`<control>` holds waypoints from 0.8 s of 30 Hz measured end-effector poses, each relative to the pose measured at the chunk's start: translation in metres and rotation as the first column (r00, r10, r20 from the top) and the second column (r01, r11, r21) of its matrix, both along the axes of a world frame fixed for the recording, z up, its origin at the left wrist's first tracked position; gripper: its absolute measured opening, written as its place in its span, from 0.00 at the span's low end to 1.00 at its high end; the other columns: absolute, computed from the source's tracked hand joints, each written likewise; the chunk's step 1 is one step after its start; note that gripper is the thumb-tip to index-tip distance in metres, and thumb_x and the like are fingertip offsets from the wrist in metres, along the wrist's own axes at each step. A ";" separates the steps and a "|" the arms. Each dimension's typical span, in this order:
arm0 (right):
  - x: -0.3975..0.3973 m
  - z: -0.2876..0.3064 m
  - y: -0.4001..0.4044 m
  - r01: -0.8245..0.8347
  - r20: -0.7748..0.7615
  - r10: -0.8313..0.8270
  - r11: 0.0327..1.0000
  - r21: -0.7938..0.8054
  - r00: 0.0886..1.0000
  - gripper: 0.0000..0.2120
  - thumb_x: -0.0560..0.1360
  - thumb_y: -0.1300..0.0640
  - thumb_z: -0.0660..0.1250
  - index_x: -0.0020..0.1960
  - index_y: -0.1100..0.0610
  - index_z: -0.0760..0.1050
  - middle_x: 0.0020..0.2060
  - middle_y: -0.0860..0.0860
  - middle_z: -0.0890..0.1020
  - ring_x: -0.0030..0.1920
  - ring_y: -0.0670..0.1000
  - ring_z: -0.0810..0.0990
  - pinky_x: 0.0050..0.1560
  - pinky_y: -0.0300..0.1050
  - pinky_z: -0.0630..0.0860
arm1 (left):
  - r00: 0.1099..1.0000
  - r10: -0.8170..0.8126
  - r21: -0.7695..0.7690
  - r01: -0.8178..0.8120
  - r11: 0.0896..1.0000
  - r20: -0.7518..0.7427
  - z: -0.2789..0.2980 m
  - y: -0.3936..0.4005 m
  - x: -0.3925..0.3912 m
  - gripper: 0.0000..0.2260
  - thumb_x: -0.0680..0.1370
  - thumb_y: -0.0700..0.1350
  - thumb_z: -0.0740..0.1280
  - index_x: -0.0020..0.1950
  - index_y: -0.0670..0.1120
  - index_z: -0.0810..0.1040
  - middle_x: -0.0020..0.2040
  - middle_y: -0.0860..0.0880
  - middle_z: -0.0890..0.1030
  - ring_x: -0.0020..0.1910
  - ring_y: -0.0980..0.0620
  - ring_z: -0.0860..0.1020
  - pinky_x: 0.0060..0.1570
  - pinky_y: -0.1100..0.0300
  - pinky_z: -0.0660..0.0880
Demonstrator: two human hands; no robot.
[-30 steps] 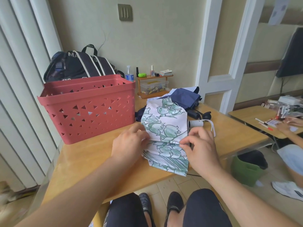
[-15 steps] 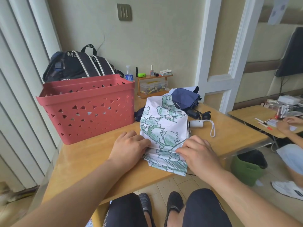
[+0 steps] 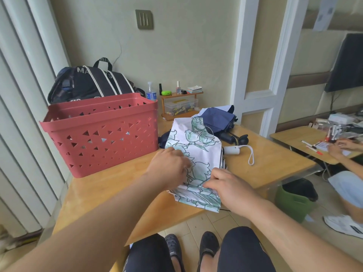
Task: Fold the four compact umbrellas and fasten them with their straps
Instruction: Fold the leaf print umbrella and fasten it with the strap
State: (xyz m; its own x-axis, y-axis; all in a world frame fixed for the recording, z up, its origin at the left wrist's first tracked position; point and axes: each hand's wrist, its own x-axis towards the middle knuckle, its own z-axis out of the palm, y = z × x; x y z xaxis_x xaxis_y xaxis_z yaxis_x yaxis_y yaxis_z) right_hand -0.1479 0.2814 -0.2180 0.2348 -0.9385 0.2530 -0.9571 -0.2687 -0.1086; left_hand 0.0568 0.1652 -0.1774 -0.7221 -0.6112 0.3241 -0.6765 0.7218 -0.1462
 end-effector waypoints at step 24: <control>-0.017 0.017 -0.043 0.177 0.243 -0.141 0.975 -0.132 0.960 0.21 0.84 0.52 0.63 0.76 0.56 0.72 0.75 0.49 0.70 0.76 0.52 0.66 0.75 0.43 0.59 | 0.964 -0.013 0.384 -0.093 0.919 0.264 -0.036 0.009 -0.030 0.23 0.83 0.69 0.42 0.79 0.75 0.43 0.84 0.54 0.33 0.82 0.48 0.30 0.77 0.35 0.32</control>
State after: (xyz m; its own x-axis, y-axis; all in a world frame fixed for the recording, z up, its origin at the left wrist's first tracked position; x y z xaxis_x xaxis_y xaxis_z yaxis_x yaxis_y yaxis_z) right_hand -0.1652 0.2383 -0.2007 0.0036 -0.9054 0.4245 -0.9422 -0.1453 -0.3018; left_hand 0.0269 0.1743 -0.2137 -0.7200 -0.6799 -0.1389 -0.6831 0.7297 -0.0310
